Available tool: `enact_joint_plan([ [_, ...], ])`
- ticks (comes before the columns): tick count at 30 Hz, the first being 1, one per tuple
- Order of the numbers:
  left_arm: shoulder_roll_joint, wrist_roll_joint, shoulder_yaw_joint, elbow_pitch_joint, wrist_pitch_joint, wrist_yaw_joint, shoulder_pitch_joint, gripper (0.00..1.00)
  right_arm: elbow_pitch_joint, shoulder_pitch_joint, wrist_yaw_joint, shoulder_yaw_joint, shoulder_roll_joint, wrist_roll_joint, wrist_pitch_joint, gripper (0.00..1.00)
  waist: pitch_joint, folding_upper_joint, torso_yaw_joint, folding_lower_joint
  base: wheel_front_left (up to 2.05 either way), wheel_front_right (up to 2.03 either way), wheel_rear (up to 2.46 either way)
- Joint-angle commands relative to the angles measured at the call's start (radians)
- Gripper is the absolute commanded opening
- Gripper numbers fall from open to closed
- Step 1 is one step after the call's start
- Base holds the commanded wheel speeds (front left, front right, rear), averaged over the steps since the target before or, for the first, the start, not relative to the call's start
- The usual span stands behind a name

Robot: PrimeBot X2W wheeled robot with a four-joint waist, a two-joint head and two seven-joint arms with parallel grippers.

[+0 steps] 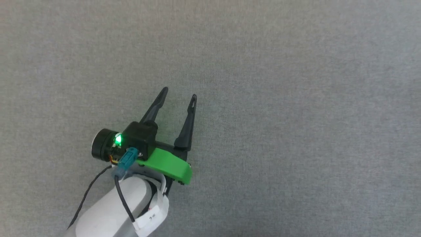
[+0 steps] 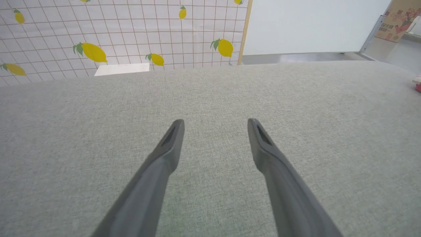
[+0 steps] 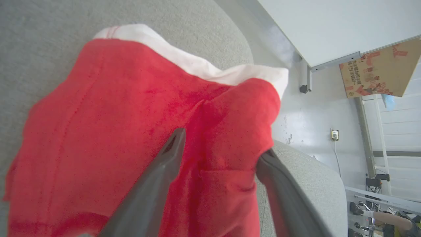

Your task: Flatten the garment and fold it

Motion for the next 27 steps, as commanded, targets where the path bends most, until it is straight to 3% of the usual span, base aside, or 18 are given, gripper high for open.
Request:
enact_joint_plan([
  [1, 0.001, -0.006, 0.009, 0.012, -0.007, -0.003, 0.008, 1.00, -0.019, -0.029, -0.002, 0.007, 0.010, 0.008, -0.019, 1.00, -0.078, 0.0000, -0.010, 0.0000, 0.00, 0.00, 0.00],
  [9, 0.016, -0.044, 0.043, 0.045, -0.013, 0.006, 0.046, 1.00, -0.128, -0.081, -0.002, 0.028, 0.072, 0.054, -0.081, 1.00, -0.223, 0.0000, -0.014, 0.0000, 0.00, 0.00, 0.00],
  [15, 0.038, -0.058, 0.052, 0.040, -0.005, 0.015, 0.071, 1.00, -0.229, -0.059, -0.002, -0.025, 0.164, 0.124, -0.171, 1.00, -0.282, 0.0000, -0.006, 0.0000, 0.00, 0.00, 0.00],
  [23, 0.071, -0.070, 0.061, 0.027, 0.008, 0.031, 0.105, 1.00, -0.407, 0.086, -0.002, -0.175, 0.359, 0.162, -0.247, 1.00, -0.328, 0.0000, 0.004, 0.0000, 0.00, 0.00, 0.00],
  [24, 0.078, -0.074, 0.065, 0.026, 0.011, 0.036, 0.112, 1.00, -0.451, 0.142, -0.002, -0.212, 0.420, 0.154, -0.252, 1.00, -0.336, 0.0000, 0.007, 0.0000, 0.00, 0.00, 0.00],
  [27, 0.089, -0.079, 0.067, 0.029, 0.015, 0.044, 0.129, 1.00, -0.517, 0.233, -0.002, -0.263, 0.524, 0.126, -0.254, 1.00, -0.347, 0.0000, 0.012, 0.0000, 0.00, 0.00, 0.00],
])
